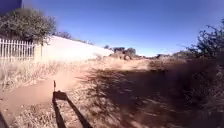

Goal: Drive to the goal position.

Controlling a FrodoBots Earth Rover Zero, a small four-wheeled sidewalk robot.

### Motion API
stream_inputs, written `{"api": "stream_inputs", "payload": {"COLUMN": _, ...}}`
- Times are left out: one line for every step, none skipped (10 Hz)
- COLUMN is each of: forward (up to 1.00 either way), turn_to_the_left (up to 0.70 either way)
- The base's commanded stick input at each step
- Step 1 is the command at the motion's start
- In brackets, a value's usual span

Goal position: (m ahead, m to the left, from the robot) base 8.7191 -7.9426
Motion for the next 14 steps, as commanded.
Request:
{"api": "stream_inputs", "payload": {"forward": 0.0, "turn_to_the_left": 0.0}}
{"api": "stream_inputs", "payload": {"forward": 0.0, "turn_to_the_left": 0.0}}
{"api": "stream_inputs", "payload": {"forward": 0.0, "turn_to_the_left": 0.0}}
{"api": "stream_inputs", "payload": {"forward": 0.0, "turn_to_the_left": 0.0}}
{"api": "stream_inputs", "payload": {"forward": 0.26, "turn_to_the_left": 0.0}}
{"api": "stream_inputs", "payload": {"forward": 0.46, "turn_to_the_left": 0.0}}
{"api": "stream_inputs", "payload": {"forward": 0.5, "turn_to_the_left": 0.0}}
{"api": "stream_inputs", "payload": {"forward": 0.5, "turn_to_the_left": 0.0}}
{"api": "stream_inputs", "payload": {"forward": 0.5, "turn_to_the_left": 0.0}}
{"api": "stream_inputs", "payload": {"forward": 0.5, "turn_to_the_left": 0.0}}
{"api": "stream_inputs", "payload": {"forward": 0.5, "turn_to_the_left": 0.0}}
{"api": "stream_inputs", "payload": {"forward": 0.5, "turn_to_the_left": 0.0}}
{"api": "stream_inputs", "payload": {"forward": 0.5, "turn_to_the_left": 0.0}}
{"api": "stream_inputs", "payload": {"forward": 0.5, "turn_to_the_left": 0.0}}
